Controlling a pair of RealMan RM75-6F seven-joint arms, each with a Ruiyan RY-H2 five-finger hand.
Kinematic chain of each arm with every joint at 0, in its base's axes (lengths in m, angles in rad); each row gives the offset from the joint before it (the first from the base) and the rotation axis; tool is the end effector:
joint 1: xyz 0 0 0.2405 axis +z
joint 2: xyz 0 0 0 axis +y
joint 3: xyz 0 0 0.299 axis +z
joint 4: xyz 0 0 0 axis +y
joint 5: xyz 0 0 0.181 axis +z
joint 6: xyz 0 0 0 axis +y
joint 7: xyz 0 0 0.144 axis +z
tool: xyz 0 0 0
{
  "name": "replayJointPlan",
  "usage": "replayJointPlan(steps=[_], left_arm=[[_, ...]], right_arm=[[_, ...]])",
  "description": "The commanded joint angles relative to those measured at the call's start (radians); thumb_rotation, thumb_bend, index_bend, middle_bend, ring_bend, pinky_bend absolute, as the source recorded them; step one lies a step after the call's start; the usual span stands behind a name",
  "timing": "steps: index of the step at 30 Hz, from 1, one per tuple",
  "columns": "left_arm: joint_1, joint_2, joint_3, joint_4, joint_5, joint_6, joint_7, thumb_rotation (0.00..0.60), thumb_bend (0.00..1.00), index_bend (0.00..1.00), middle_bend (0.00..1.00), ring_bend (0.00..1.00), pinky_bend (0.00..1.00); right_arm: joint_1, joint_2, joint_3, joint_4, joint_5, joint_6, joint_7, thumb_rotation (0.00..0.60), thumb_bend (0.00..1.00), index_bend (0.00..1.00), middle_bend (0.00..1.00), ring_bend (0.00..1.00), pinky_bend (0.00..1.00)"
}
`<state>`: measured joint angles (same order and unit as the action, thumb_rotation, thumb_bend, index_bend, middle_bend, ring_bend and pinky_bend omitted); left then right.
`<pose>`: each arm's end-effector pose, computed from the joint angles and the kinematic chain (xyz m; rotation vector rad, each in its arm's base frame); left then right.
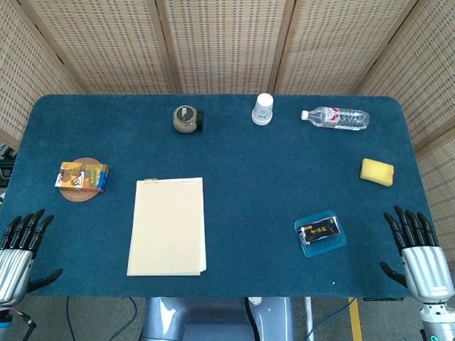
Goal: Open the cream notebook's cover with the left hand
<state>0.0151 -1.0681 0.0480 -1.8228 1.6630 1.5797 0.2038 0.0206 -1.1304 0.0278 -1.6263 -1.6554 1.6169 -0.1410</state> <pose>-0.2990 0.1305 0.2013 -1.4673 -0.8669 -0.8925 -0.3198 -0.1547 0.2055 1.4439 -0.7114 0.9229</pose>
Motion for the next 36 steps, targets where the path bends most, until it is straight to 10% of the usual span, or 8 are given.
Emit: replayJointPlan(steps=[1, 11, 36], left_arm=[[0.000, 0.002, 0.002, -0.002, 0.001, -0.002, -0.003, 0.600, 0.00, 0.00, 0.00, 0.00, 0.00], [-0.044, -0.013, 0.016, 0.014, 0.029, -0.083, -0.034, 0.600, 0.00, 0.00, 0.00, 0.00, 0.00], [-0.259, -0.384, 0.069, 0.340, 0.173, -0.378, 0.022, 0.600, 0.27, 0.00, 0.00, 0.00, 0.00]], right_arm=[[0.000, 0.000, -0.001, 0.000, -0.001, -0.001, 0.001, 0.600, 0.00, 0.00, 0.00, 0.00, 0.00], [-0.002, 0.003, -0.004, -0.006, -0.001, -0.005, 0.010, 0.600, 0.00, 0.00, 0.00, 0.00, 0.00], [0.004, 0.014, 0.004, -0.004, 0.023, -0.025, 0.049, 0.600, 0.00, 0.00, 0.00, 0.00, 0.00]])
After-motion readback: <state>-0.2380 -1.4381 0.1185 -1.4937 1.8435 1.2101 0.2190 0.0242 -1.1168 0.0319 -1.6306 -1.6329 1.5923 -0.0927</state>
